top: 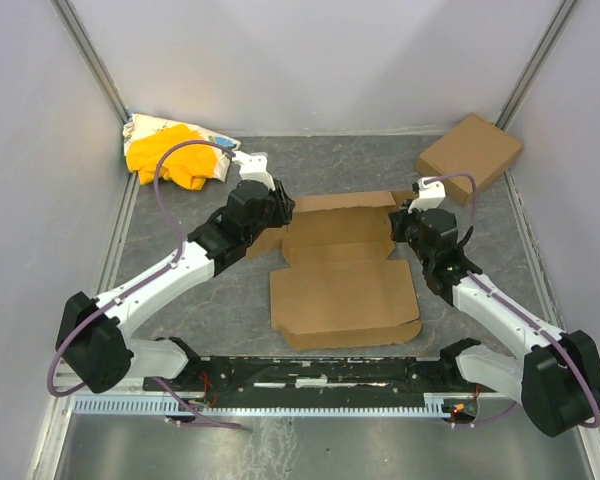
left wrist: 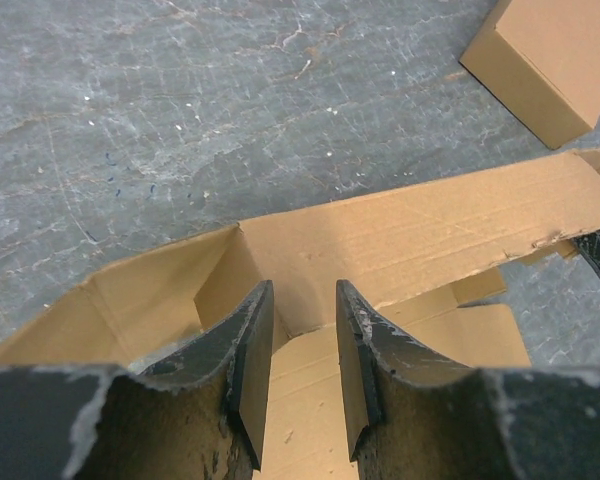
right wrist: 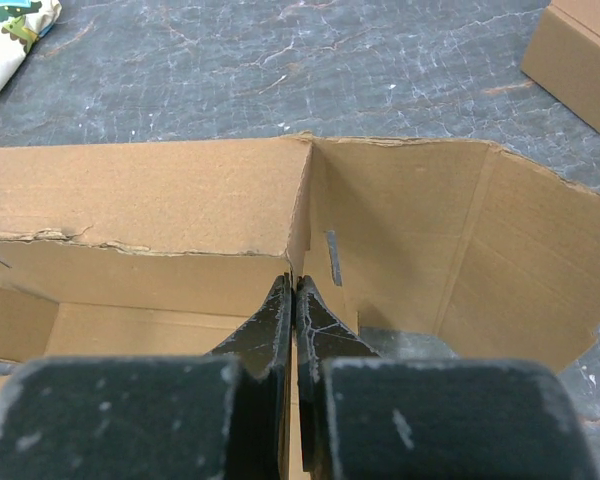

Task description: Fold the paper box

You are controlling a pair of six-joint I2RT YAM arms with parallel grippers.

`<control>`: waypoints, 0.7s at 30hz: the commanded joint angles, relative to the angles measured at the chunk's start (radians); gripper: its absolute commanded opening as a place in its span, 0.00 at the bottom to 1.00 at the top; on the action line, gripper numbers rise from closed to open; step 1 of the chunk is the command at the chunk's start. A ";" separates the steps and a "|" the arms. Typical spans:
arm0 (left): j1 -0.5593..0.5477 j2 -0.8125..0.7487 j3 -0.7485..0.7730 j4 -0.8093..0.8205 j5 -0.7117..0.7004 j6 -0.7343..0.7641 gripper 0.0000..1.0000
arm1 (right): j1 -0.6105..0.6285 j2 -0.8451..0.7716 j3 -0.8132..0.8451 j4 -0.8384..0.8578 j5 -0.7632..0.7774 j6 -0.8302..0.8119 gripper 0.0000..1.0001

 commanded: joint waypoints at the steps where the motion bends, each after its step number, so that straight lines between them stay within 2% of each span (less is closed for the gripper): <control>1: -0.003 0.006 0.026 0.073 0.033 -0.061 0.39 | 0.003 0.017 -0.023 0.073 -0.001 -0.005 0.03; 5: -0.003 -0.001 0.004 0.097 0.059 -0.068 0.38 | 0.003 0.028 -0.040 0.105 0.012 0.000 0.04; 8: -0.004 -0.007 0.026 0.104 0.110 -0.001 0.39 | 0.002 0.032 -0.048 0.115 0.028 0.002 0.03; 10: -0.004 -0.013 0.047 0.104 0.146 0.064 0.44 | 0.003 0.032 -0.046 0.113 0.031 0.004 0.03; 15: -0.023 -0.017 0.103 0.084 0.254 0.296 0.54 | 0.003 0.020 -0.019 0.073 0.033 0.007 0.03; 21: -0.103 -0.006 0.094 0.054 0.259 0.657 0.62 | 0.003 0.019 0.039 -0.005 0.021 -0.003 0.03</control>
